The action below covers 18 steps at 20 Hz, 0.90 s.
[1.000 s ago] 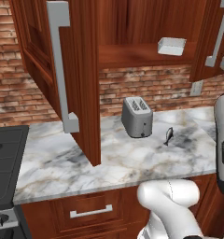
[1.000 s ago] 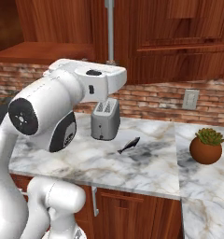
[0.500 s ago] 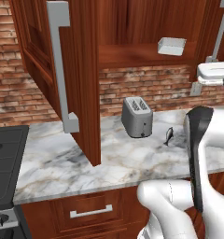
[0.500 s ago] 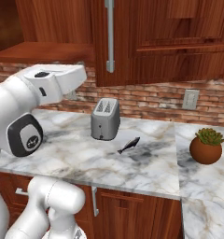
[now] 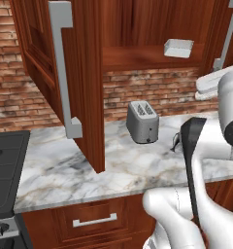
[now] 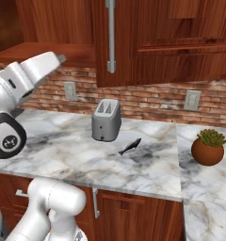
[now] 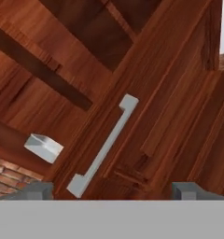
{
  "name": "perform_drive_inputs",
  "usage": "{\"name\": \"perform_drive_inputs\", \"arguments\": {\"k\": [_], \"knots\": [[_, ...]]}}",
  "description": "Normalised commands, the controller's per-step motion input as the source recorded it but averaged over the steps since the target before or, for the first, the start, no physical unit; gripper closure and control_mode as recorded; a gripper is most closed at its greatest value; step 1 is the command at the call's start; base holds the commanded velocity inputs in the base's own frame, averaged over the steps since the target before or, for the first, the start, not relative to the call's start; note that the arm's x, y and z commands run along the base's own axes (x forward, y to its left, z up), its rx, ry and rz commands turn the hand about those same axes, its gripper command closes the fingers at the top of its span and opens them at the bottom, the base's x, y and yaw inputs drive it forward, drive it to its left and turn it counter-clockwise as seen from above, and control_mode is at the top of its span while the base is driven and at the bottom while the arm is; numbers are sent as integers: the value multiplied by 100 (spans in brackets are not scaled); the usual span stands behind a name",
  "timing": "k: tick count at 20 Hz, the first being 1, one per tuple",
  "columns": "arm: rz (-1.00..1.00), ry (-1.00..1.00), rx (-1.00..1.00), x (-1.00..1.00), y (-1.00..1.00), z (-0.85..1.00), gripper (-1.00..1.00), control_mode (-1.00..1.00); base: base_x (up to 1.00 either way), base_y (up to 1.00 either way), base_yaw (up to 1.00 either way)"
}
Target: Retrieve the tupperware from the cabinet, then place the raw meat into the tupperware to avoid contamination.
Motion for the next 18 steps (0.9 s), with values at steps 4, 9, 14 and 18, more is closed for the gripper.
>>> {"name": "perform_drive_inputs", "arguments": {"k": [4,9,14,18], "knots": [[-18,11,-35,-10,25,-8,-100,-100,0,0,0],[-18,17,-34,-6,29,-5,-100,-100,0,0,0],[-15,29,-30,25,25,-14,-100,-100,0,0,0],[-23,38,-22,45,1,2,-100,-100,0,0,0]]}}
